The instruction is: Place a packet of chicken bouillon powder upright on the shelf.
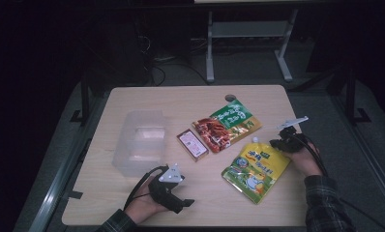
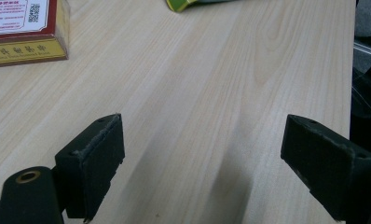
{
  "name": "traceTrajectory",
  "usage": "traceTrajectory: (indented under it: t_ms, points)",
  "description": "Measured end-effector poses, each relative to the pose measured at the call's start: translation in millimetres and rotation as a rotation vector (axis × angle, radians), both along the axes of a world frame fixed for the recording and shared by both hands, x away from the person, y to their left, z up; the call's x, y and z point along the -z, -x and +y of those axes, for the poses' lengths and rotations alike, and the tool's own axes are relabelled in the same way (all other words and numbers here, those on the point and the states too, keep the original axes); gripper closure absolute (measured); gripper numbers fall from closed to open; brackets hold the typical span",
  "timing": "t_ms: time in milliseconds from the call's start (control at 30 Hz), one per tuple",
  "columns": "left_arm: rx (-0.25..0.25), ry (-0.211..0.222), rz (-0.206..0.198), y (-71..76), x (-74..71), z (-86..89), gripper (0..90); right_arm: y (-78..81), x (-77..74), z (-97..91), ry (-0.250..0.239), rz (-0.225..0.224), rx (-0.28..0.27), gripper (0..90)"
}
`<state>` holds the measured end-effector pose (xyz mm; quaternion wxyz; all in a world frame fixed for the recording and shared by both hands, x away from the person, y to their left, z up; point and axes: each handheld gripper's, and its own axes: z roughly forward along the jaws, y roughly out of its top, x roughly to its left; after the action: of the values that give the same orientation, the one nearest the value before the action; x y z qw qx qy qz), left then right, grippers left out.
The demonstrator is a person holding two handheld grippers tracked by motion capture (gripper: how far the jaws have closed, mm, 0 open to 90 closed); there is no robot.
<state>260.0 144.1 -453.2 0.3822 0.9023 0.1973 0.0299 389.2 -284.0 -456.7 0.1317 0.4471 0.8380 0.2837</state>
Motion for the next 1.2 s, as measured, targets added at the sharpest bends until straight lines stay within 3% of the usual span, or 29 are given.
traceTrajectory:
  t_ms: [33,400,467,533,567,767,867,900,1000,1033,1067,1200]
  points:
    - [0.0,-0.001,0.0,0.0,-0.1,0.1,12.6,0.4,1.2,6.7,-0.018,0.006,-0.024,89.8]
    - [0.003,-0.002,0.001,0.1,-0.4,0.1,12.6,7.1,2.5,52.0,-0.038,0.035,-0.166,89.8]
    - [0.004,-0.004,0.0,0.0,-0.4,0.2,12.6,8.6,1.7,59.6,-0.022,0.024,-0.186,89.7]
    - [0.003,-0.003,-0.001,0.2,-0.5,0.2,12.6,9.9,-0.5,61.3,-0.012,0.012,-0.186,89.8]
    - [-0.001,0.001,-0.001,0.6,-0.5,0.4,12.6,14.7,-8.5,60.3,-0.015,-0.014,-0.173,89.7]
    - [-0.003,0.001,-0.004,0.2,-0.7,0.9,12.6,33.3,-25.1,51.9,-0.023,-0.044,-0.159,89.8]
    - [-0.006,0.005,-0.002,0.6,-0.9,1.1,12.5,52.7,-27.1,46.4,-0.025,-0.022,-0.138,89.8]
    - [-0.005,0.007,-0.004,0.4,-0.7,1.2,12.5,52.7,-27.1,46.4,-0.025,-0.022,-0.138,89.8]
    - [-0.006,0.004,-0.003,0.2,-1.2,1.1,12.6,72.6,-21.6,40.7,-0.007,0.008,-0.129,89.7]
    - [-0.006,0.004,-0.003,0.2,-1.2,1.1,12.6,72.6,-21.6,40.7,-0.007,0.008,-0.129,89.7]
    - [-0.008,0.008,-0.004,0.4,-1.1,1.1,12.6,83.2,-20.7,36.9,0.016,0.019,-0.114,89.7]
    - [-0.008,0.003,0.0,0.0,-0.9,1.4,12.6,97.8,-18.8,28.3,0.019,0.029,-0.084,89.7]
